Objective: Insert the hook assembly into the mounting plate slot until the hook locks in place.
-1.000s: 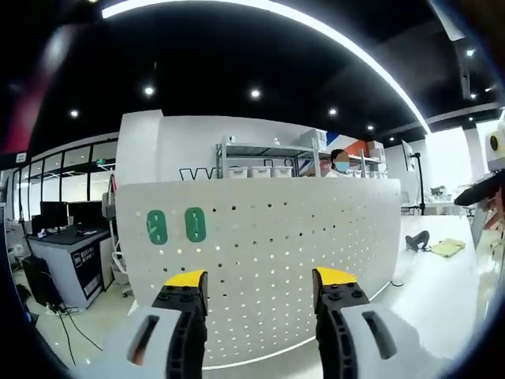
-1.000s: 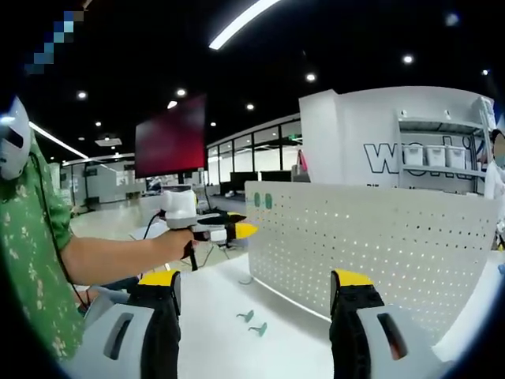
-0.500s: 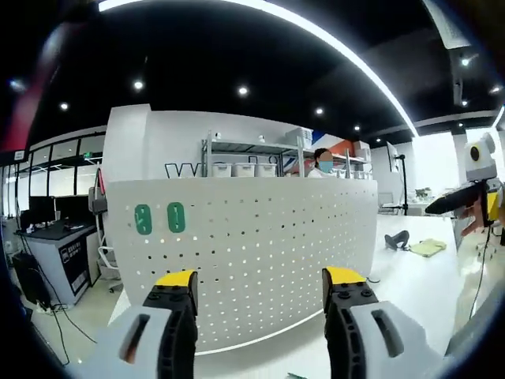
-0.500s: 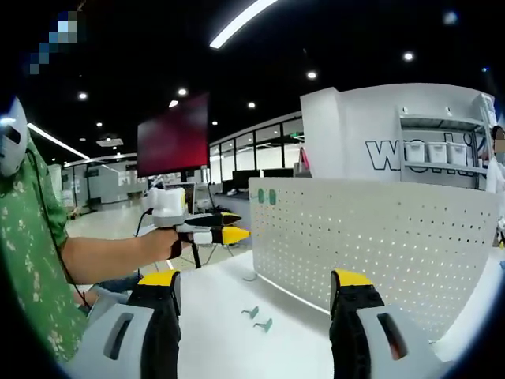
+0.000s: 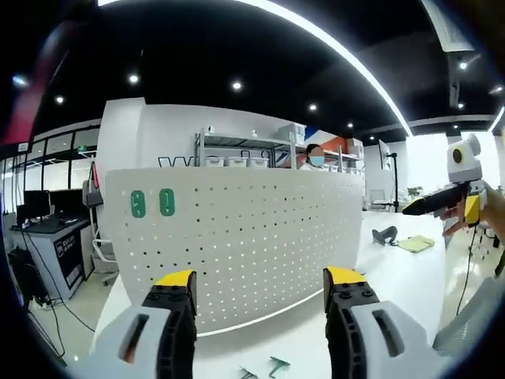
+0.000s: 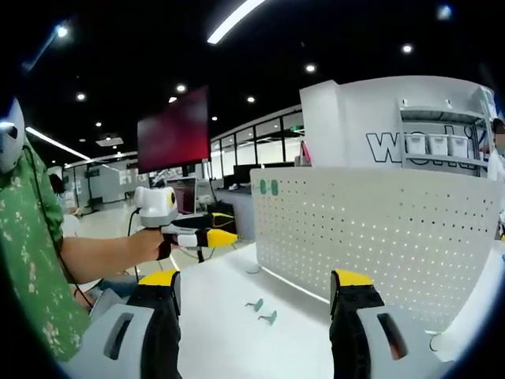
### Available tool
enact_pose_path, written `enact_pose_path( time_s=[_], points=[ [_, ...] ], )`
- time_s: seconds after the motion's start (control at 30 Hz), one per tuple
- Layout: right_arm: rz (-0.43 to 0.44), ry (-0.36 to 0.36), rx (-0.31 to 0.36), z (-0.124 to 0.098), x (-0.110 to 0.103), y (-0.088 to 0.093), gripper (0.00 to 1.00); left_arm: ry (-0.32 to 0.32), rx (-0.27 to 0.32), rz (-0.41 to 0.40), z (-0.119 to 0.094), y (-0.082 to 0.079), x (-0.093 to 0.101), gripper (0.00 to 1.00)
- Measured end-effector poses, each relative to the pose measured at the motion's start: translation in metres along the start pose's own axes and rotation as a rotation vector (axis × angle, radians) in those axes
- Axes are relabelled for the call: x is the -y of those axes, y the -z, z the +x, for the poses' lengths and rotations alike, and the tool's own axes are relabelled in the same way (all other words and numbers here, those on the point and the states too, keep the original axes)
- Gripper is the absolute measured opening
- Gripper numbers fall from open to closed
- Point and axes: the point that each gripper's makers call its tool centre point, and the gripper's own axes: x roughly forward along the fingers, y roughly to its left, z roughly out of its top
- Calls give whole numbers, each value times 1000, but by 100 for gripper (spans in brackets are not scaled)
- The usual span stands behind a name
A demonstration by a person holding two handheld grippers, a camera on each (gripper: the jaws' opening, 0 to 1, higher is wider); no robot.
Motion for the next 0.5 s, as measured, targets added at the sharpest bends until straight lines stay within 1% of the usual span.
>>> enact_pose_path(
  time_s=[0.17,0.33,0.5],
  points=[
    [4,-8,-6,1,-4,3,79,12,-10,0,-8,6,10,67],
    [8,-14,-13,1,-6,7,79,15,-19,-10,-16,12,15,66],
    [15,-17,-22,1,-6,12,79,13,-21,-15,-25,14,18,66]
  ],
)
